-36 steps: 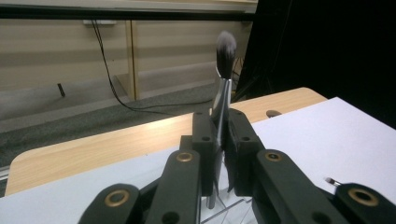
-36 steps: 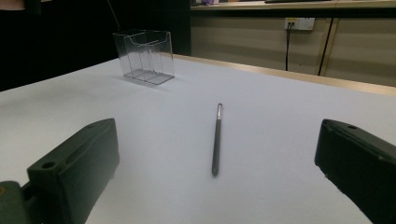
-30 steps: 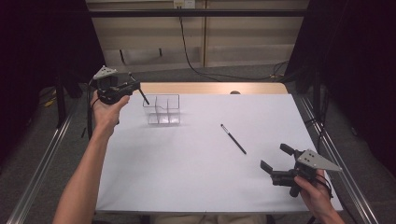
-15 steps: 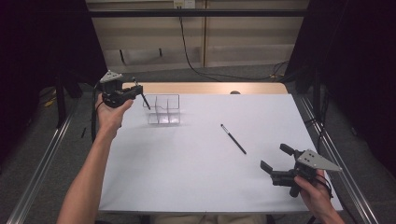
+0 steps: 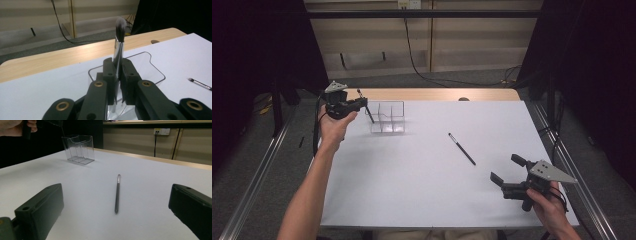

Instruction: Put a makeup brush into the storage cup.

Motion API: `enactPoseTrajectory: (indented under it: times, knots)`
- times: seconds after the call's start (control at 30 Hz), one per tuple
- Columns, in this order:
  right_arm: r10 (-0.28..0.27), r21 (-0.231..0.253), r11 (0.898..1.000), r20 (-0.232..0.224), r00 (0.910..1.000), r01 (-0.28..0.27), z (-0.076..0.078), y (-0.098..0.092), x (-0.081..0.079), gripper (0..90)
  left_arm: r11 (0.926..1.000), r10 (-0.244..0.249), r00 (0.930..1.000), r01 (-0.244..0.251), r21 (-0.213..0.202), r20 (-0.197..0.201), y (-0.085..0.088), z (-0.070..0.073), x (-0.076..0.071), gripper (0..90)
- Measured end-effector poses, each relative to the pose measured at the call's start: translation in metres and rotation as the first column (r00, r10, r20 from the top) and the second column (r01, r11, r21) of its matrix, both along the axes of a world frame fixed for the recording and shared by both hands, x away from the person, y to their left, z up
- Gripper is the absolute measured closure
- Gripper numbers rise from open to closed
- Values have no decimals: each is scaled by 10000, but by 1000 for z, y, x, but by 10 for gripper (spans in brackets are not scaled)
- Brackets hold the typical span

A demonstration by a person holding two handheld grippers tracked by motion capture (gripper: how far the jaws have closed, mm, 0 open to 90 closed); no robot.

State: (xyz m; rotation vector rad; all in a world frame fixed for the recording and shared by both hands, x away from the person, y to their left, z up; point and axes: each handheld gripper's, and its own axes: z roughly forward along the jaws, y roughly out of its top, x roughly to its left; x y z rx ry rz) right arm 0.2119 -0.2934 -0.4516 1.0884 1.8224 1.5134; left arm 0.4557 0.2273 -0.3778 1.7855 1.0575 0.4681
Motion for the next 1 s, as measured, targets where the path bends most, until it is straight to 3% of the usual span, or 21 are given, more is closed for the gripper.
enactPoseTrajectory:
  times: [0.3,0.4,0.43,0.47,0.6,0.7,0.87,1.0]
  knots:
    - [9,17,10000,-14,10000,-9,0,0,0,0,10000,-20,10000,20,94,22,0,-1,0,830]
    - [25,26,10000,-41,10000,-25,0,1,0,0,9998,65,10000,-66,174,69,-1,-3,0,782]
    - [62,0,10000,-38,10000,-62,0,1,0,0,9998,32,10000,-33,179,17,-2,-4,0,699]
    - [62,0,10000,-38,10000,-62,0,1,0,0,9995,183,9998,-184,273,43,-3,-4,0,699]
    - [79,17,10000,-24,10000,-79,0,1,0,0,9984,455,9986,-463,330,256,-2,-6,-1,478]
    - [62,16,10000,-7,10000,-62,0,0,0,0,9990,345,9987,-355,271,368,-1,-6,-2,326]
    - [35,29,10000,23,10000,-35,1,0,-1,0,9992,333,9978,-347,222,573,0,-5,-5,168]
    - [52,33,10000,19,10000,-52,1,0,0,0,9995,311,9974,-303,-129,653,2,-3,-10,104]
